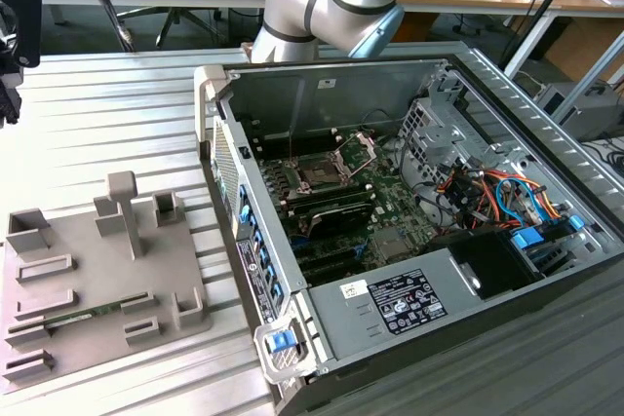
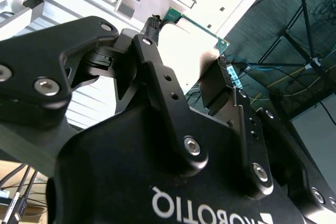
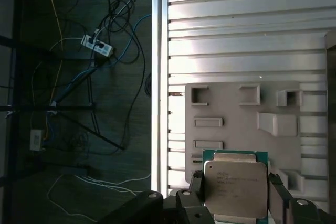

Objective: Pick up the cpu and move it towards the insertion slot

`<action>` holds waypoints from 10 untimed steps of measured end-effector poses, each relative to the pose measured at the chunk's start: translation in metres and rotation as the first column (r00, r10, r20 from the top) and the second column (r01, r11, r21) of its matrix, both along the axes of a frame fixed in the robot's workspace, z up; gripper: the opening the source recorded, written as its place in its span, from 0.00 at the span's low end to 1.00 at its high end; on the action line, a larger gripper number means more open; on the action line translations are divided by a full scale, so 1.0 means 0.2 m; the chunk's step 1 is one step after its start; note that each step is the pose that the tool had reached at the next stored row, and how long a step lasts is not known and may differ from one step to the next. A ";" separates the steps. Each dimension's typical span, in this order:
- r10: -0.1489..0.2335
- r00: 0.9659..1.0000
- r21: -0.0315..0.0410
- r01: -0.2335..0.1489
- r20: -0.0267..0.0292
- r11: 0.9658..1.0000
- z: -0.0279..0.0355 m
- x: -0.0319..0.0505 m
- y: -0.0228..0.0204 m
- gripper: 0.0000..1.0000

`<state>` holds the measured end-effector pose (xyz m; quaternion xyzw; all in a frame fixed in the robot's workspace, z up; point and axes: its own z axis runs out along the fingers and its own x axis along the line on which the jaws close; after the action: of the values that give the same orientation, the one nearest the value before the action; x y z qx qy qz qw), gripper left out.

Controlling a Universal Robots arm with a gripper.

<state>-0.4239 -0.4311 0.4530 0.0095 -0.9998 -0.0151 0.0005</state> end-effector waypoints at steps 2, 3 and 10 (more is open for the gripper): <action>0.000 1.000 0.000 0.000 0.000 1.000 0.000 0.004 0.000 0.55; 0.000 1.000 0.000 0.000 0.000 1.000 0.000 0.006 0.000 0.55; 0.000 1.000 0.000 0.000 0.000 1.000 0.000 0.027 0.000 0.55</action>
<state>-0.4186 -0.4311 0.4530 0.0095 -0.9998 -0.0151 0.0004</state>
